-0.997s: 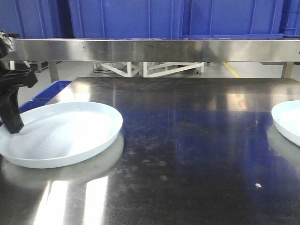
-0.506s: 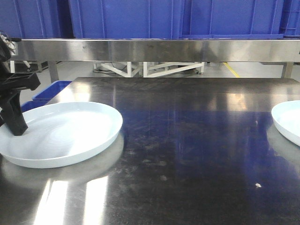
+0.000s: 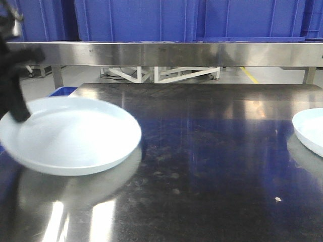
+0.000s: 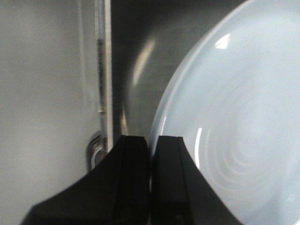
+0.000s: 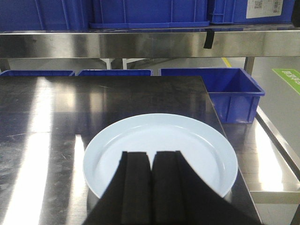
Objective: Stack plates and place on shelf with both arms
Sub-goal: 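Lift the white plate with the left gripper and set it mid-table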
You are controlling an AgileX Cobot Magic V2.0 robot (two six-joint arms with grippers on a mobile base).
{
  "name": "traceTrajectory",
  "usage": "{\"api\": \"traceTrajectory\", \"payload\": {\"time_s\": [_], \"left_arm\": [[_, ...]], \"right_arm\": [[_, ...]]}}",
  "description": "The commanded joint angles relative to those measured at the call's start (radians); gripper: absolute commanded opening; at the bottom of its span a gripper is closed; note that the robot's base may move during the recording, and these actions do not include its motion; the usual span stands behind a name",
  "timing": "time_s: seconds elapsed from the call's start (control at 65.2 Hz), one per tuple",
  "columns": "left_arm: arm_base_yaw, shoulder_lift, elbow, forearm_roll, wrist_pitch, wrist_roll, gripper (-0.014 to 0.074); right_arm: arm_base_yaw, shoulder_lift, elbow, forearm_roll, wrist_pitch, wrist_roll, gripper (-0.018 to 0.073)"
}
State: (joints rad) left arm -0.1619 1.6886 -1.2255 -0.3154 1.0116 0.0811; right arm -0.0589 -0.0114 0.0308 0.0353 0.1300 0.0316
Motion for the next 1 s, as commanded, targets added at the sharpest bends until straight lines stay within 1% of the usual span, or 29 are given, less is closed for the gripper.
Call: {"api": "traceTrajectory", "payload": {"time_s": [0.0, 0.061, 0.169, 0.322, 0.414, 0.476, 0.629, 0.69, 0.859, 0.905, 0.982], "left_arm": [[-0.012, -0.064, -0.053, -0.110, 0.017, 0.003, 0.0083], [-0.028, -0.073, -0.065, -0.136, 0.015, 0.003, 0.0083], [-0.095, -0.078, -0.072, -0.184, -0.017, 0.003, 0.0083], [-0.231, -0.052, -0.072, -0.210, -0.195, 0.003, 0.0082], [-0.284, -0.025, -0.072, -0.211, -0.270, 0.003, 0.0082], [-0.309, -0.005, -0.072, -0.211, -0.283, 0.003, 0.0083], [-0.338, 0.040, -0.072, -0.209, -0.316, 0.003, 0.0097], [-0.345, 0.044, -0.072, -0.209, -0.327, 0.003, 0.0132], [-0.356, 0.044, -0.072, -0.211, -0.331, -0.003, 0.0290], [-0.356, 0.044, -0.072, -0.211, -0.325, -0.003, 0.0309], [-0.361, 0.040, -0.072, -0.211, -0.316, -0.003, 0.0310]], "right_arm": [[0.000, -0.018, -0.001, -0.008, -0.090, -0.005, 0.0055], [0.000, -0.018, -0.001, -0.008, -0.090, -0.005, 0.0055], [0.000, -0.018, -0.001, -0.008, -0.090, -0.005, 0.0055], [0.000, -0.018, -0.001, -0.008, -0.090, -0.005, 0.0055], [0.000, -0.018, -0.001, -0.008, -0.090, -0.005, 0.0055], [0.000, -0.018, -0.001, -0.008, -0.090, -0.005, 0.0055], [0.000, -0.018, -0.001, -0.008, -0.090, -0.005, 0.0055], [0.000, -0.018, -0.001, -0.008, -0.090, -0.005, 0.0055], [0.000, -0.018, -0.001, -0.008, -0.090, -0.005, 0.0055], [0.000, -0.018, -0.001, -0.008, -0.090, -0.005, 0.0055], [0.000, -0.018, -0.001, -0.008, -0.090, -0.005, 0.0055]]}}
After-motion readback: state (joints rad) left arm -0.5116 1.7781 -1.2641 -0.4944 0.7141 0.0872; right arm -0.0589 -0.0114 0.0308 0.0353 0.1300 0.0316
